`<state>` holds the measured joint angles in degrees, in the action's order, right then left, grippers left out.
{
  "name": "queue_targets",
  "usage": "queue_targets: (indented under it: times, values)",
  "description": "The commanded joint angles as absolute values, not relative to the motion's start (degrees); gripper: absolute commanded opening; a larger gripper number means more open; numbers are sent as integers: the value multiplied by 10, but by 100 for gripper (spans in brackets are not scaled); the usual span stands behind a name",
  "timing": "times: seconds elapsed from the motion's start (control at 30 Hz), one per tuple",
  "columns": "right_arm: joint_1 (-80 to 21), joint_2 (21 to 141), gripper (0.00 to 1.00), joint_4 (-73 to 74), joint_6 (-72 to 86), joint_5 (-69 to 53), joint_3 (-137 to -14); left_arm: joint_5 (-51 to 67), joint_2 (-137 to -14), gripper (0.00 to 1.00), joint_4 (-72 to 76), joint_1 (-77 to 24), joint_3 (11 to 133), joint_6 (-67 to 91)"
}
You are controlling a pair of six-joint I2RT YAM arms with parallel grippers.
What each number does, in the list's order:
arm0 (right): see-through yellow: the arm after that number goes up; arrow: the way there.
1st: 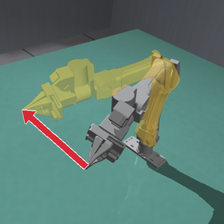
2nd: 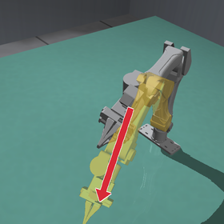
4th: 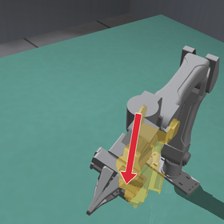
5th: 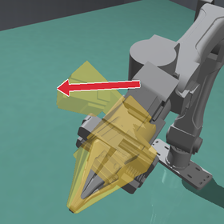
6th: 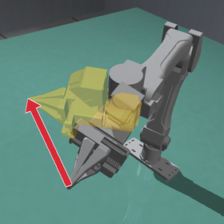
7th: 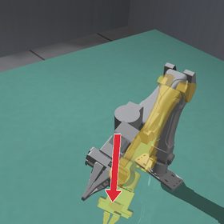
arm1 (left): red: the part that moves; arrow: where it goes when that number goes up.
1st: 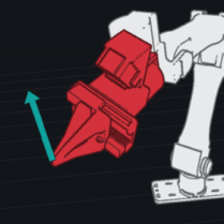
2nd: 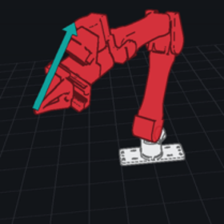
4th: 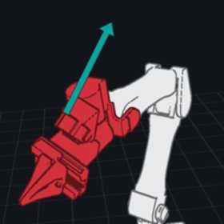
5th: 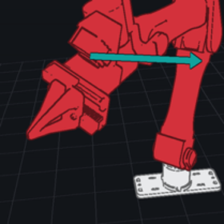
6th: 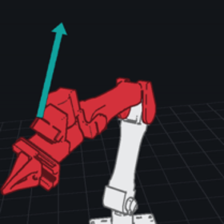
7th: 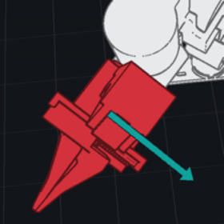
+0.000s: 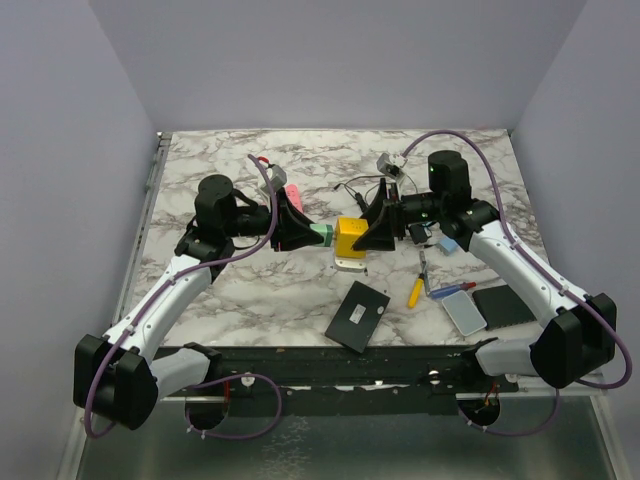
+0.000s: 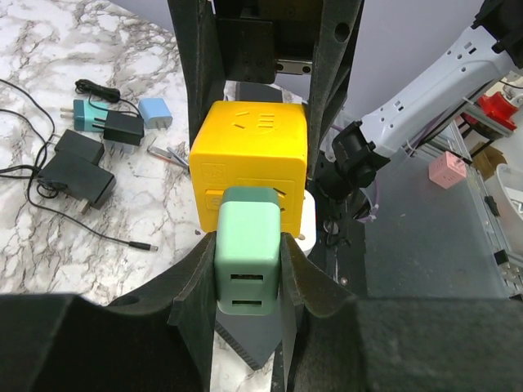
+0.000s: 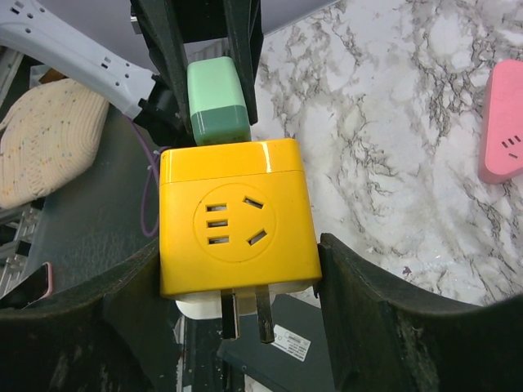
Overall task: Pull the plug off the socket
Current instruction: Remove the plug from the socket.
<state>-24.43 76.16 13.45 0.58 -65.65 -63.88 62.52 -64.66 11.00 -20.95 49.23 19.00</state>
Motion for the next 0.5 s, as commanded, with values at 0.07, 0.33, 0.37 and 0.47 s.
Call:
queue_targets:
  times: [0.07,0.33,0.37,0.47]
  values:
    - [-247,746,1,132,24,-650,-651,617,-645,0,103,-205,501,173]
    - [-247,750,1,125,31,-634,-649,619,-645,0,103,-205,501,174]
    - [-246,752,1,126,29,-630,-650,617,-645,0,103,-205,501,174]
    - [-247,754,1,133,23,-622,-650,614,-643,0,103,-205,500,171]
